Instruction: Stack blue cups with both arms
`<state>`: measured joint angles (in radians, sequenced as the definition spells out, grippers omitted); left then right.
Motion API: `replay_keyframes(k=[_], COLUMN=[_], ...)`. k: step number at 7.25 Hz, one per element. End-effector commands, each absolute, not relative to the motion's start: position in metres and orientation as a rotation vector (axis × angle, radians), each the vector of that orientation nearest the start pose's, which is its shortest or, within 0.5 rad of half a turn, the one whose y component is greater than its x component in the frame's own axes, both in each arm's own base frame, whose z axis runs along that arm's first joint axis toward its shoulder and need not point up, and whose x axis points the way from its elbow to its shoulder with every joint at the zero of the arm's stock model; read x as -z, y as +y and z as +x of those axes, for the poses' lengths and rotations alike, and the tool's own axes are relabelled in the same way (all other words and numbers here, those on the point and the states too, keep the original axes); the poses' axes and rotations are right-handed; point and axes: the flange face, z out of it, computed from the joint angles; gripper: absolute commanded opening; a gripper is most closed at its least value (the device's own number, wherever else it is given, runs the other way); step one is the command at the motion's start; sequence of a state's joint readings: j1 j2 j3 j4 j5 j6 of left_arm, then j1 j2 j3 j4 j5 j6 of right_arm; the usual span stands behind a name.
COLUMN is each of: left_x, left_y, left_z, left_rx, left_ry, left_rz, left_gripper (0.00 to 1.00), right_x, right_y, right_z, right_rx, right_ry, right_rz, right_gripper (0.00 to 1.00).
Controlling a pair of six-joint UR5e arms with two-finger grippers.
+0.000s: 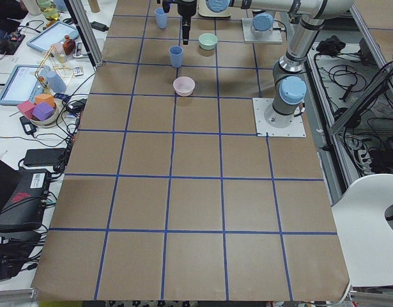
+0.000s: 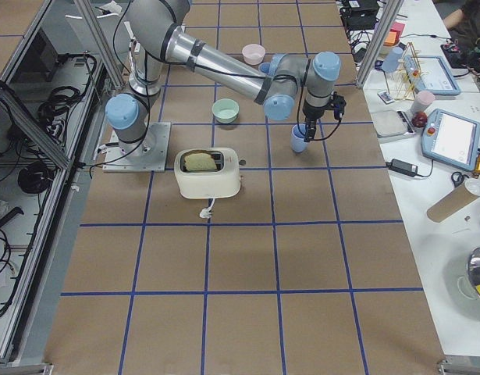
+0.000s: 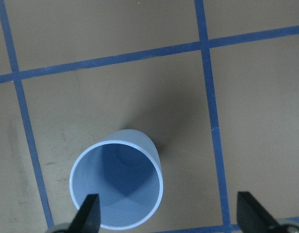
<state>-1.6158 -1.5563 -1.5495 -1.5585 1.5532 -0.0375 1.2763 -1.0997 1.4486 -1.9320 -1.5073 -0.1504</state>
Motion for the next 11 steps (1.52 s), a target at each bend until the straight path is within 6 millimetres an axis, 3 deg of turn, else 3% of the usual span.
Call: replay_keyframes(k=[1, 2, 4, 5, 6, 7, 9, 11], left_x=[-0.505, -0.505, -0.505, -0.506, -0.507, -0.507, -0.507, -0.507], left_y=[-0.484, -0.484, -0.484, -0.484, -0.484, -0.484, -0.484, -0.484], left_z=[-0.156, -0.157, -0.156, -0.156, -0.156, -0.156, -0.156, -0.156], left_rx=[0.069, 0.069, 0.069, 0.072, 0.074, 0.074, 0.074, 0.074], left_ry=[3.158, 3.16, 3.156, 3.158, 3.158, 3.158, 3.156, 3.156], left_rz=[0.013, 0.01, 0.01, 0.01, 0.008, 0.01, 0.008, 0.008], left_gripper=[1.0, 1.0, 1.0, 1.0, 1.0, 1.0, 1.0, 1.0], right_x=[-0.284, -0.278, -0.244, -0.23, -0.234, -0.237, -0.252, -0.295], right_y=[-0.671, -0.672, -0.674, -0.663, -0.664, -0.667, -0.669, -0.658], right_z=[-0.058, -0.058, -0.059, -0.057, -0.056, -0.052, -0.053, -0.037], right_rx=[0.069, 0.092, 0.039, -0.007, 0.006, 0.05, 0.124, 0.176], right_ry=[3.082, 3.084, 3.077, 3.079, 3.075, 3.078, 3.098, 3.092], right_rz=[0.221, 0.221, 0.226, 0.225, 0.225, 0.217, 0.204, 0.176], right_gripper=[1.0, 0.99, 0.7, 0.4, 0.08, 0.0, 0.0, 0.0])
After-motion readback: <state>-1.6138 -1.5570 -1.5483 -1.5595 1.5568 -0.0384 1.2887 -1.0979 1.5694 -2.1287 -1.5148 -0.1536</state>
